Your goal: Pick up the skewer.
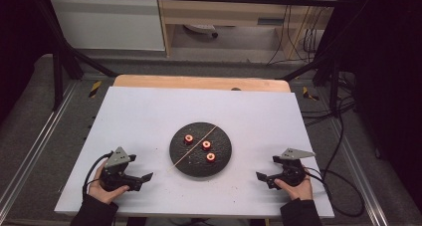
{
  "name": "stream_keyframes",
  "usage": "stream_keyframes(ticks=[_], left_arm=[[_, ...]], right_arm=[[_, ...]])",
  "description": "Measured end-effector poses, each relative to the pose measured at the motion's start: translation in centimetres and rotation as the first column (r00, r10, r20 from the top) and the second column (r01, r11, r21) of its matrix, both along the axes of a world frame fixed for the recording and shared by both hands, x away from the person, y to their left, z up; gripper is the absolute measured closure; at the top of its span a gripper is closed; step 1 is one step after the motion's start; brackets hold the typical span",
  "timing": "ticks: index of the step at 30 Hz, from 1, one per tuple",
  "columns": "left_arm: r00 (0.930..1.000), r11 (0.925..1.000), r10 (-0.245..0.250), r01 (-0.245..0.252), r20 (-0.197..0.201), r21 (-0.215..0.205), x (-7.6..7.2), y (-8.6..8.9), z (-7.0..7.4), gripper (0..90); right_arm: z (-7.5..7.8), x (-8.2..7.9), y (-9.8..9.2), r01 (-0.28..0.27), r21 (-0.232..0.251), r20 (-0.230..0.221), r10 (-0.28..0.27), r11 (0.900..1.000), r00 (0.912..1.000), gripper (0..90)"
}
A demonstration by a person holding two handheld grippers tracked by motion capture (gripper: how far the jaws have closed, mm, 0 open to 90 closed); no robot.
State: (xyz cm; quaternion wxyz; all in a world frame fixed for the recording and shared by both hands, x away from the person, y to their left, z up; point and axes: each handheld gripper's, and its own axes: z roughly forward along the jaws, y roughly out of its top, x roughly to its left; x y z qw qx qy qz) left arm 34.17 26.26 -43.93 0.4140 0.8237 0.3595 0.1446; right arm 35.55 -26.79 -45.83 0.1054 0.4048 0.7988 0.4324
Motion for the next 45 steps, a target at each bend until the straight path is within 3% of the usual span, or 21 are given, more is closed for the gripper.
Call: stream_keyframes(ticks=[14, 31, 45], left_arm=[[0.9998, 0.9998, -0.009, 0.009, -0.019, 0.020, 0.3, -1.6, 1.3, 7.0], [0.9991, 0.9970, -0.038, 0.039, -0.020, 0.067, 1.5, -5.7, 3.7, 10.0], [0.9956, 0.9860, -0.062, 0.072, -0.070, 0.151, 3.5, -9.8, 3.7, 17.0]], right_arm=[[0.0, 0.0, 0.0, -0.007, -0.001, -0.003, 0.007, 1.000, 1.0000, 1.2], [0.0, 0.0, 0.0, -0.001, 0.002, -0.007, 0.001, 1.000, 1.0000, 1.4], [0.0, 0.0, 0.0, -0.005, -0.004, -0.013, 0.005, 1.000, 0.9999, 1.5]])
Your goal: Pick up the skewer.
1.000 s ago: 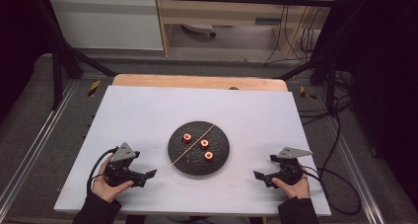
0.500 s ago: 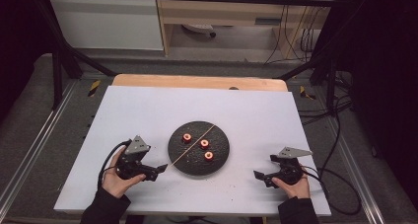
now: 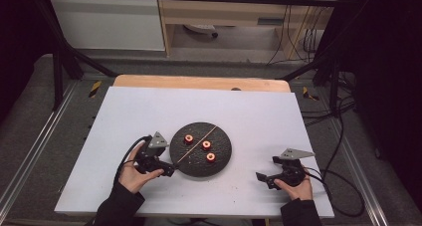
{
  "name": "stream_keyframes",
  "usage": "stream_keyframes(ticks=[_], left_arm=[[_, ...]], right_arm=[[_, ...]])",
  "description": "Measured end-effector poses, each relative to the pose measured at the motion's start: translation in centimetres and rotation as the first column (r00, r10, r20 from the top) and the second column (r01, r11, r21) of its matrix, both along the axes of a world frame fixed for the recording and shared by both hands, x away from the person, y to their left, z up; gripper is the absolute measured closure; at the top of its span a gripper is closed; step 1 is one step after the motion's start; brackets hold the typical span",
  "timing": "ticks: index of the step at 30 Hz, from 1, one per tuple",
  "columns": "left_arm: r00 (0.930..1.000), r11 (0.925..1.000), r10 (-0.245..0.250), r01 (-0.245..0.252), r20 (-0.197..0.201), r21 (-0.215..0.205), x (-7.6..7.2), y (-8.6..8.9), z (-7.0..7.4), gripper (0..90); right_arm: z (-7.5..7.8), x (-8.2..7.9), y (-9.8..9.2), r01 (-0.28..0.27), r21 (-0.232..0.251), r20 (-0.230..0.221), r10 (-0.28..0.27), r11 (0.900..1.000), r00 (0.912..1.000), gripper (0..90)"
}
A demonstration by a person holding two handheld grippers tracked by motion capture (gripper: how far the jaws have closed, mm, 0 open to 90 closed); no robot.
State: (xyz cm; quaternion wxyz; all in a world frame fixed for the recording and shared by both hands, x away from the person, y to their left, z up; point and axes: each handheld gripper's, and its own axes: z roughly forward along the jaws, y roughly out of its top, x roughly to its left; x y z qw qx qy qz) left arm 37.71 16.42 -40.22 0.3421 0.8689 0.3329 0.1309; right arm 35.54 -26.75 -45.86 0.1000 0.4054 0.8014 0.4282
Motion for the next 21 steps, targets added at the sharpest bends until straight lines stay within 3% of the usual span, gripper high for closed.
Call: stream_keyframes(ticks=[7, 14, 21], left_arm=[[0.9999, 0.9999, 0.003, -0.003, -0.016, 0.015, 0.9, -1.3, -0.1, 23.0], [0.9993, 0.9994, 0.003, -0.002, -0.037, 0.035, 1.8, -2.3, -0.3, 36.9], [0.9960, 0.9971, -0.006, 0.013, -0.089, 0.075, 2.5, -3.1, -0.9, 51.9]], right_arm=[[0.0, 0.0, 0.0, -0.003, -0.001, 0.000, 0.003, 1.000, 1.0000, 1.5], [0.0, 0.0, 0.0, -0.003, -0.001, 0.000, 0.003, 1.000, 1.0000, 1.5], [-0.1, 0.0, 0.0, -0.002, -0.001, -0.002, 0.002, 1.000, 1.0000, 1.5]])
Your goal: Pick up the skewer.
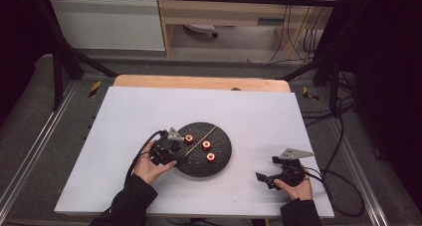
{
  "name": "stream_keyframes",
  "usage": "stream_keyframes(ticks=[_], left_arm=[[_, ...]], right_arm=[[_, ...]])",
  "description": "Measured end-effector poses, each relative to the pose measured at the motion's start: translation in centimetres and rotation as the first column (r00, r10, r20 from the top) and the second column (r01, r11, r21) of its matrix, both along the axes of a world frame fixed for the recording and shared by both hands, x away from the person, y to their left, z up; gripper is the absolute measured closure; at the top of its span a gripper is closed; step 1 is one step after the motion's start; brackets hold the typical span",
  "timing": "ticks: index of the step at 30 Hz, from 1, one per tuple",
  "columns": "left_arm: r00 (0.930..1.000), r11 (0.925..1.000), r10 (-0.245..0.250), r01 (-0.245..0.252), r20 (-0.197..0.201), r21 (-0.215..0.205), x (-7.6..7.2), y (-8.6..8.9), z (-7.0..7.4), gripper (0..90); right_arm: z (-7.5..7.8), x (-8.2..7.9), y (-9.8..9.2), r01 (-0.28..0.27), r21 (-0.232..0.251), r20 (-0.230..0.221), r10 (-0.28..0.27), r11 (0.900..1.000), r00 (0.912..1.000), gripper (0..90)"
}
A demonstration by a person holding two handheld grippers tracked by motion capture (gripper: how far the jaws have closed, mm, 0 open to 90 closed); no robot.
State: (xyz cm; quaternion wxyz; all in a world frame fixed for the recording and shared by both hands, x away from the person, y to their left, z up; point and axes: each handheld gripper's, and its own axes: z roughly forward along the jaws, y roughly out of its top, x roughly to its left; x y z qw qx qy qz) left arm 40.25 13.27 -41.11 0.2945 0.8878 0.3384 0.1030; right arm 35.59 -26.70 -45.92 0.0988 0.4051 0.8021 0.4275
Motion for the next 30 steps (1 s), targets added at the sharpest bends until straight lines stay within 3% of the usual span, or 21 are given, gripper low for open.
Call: stream_keyframes(ticks=[4, 11, 24, 30], left_arm=[[0.9996, 0.9999, -0.001, 0.001, -0.028, 0.017, 0.4, -0.2, -0.3, 60.4], [0.9990, 0.9996, -0.001, 0.002, -0.045, 0.029, 0.7, -0.5, -0.6, 70.2], [0.9995, 0.9979, 0.004, -0.002, -0.031, 0.065, 0.5, -1.3, -0.7, 83.8], [0.9995, 0.9980, 0.016, -0.015, -0.028, 0.061, 0.3, -1.4, -0.7, 87.6]], right_arm=[[0.0, 0.0, 0.0, -0.002, 0.000, 0.002, 0.002, 1.000, 1.0000, 1.5], [0.0, 0.0, 0.0, -0.002, -0.001, -0.001, 0.002, 1.000, 1.0000, 1.5], [0.0, 0.0, 0.0, -0.002, 0.000, -0.004, 0.002, 1.000, 1.0000, 1.5], [0.0, 0.0, 0.0, -0.002, 0.000, -0.005, 0.002, 1.000, 1.0000, 1.5]])
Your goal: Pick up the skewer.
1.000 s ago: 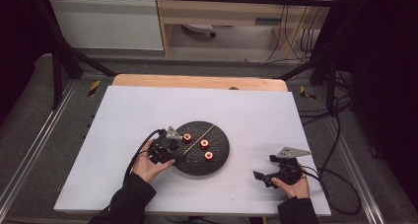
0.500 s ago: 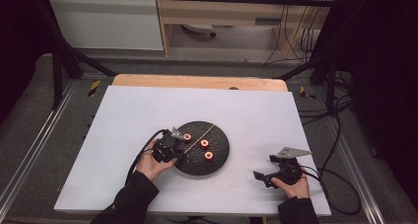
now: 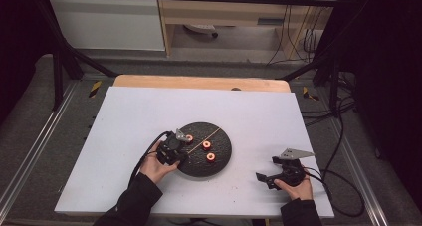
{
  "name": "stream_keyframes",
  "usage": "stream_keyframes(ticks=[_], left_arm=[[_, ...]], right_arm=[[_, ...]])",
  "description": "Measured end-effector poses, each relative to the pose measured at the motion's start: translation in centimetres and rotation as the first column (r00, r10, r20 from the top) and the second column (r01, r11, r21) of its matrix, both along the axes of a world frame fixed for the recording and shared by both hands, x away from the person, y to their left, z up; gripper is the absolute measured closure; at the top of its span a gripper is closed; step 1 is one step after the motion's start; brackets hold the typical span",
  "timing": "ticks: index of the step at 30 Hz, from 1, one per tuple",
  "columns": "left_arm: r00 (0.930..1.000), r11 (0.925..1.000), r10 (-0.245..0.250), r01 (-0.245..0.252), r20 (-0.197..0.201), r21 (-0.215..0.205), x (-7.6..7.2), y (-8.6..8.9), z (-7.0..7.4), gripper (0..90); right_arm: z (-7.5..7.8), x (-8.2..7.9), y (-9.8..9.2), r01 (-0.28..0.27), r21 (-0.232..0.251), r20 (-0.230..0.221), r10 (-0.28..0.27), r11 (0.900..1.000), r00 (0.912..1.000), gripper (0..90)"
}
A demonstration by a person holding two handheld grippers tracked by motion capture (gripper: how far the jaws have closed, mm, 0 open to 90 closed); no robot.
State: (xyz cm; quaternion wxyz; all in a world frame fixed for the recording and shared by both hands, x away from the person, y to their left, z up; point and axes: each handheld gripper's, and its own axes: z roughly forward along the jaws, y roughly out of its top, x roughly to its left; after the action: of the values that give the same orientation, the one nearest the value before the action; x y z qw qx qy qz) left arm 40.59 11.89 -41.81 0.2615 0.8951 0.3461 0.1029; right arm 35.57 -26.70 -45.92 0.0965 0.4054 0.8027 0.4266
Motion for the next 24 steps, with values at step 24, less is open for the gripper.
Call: stream_keyframes(ticks=[24], left_arm=[[0.9955, 0.9894, 0.047, -0.036, 0.082, -0.141, -2.6, 3.4, 0.9, 88.1]], right_arm=[[0.0, 0.0, 0.0, 0.004, 0.000, 0.001, -0.004, 1.000, 1.0000, 1.4]])
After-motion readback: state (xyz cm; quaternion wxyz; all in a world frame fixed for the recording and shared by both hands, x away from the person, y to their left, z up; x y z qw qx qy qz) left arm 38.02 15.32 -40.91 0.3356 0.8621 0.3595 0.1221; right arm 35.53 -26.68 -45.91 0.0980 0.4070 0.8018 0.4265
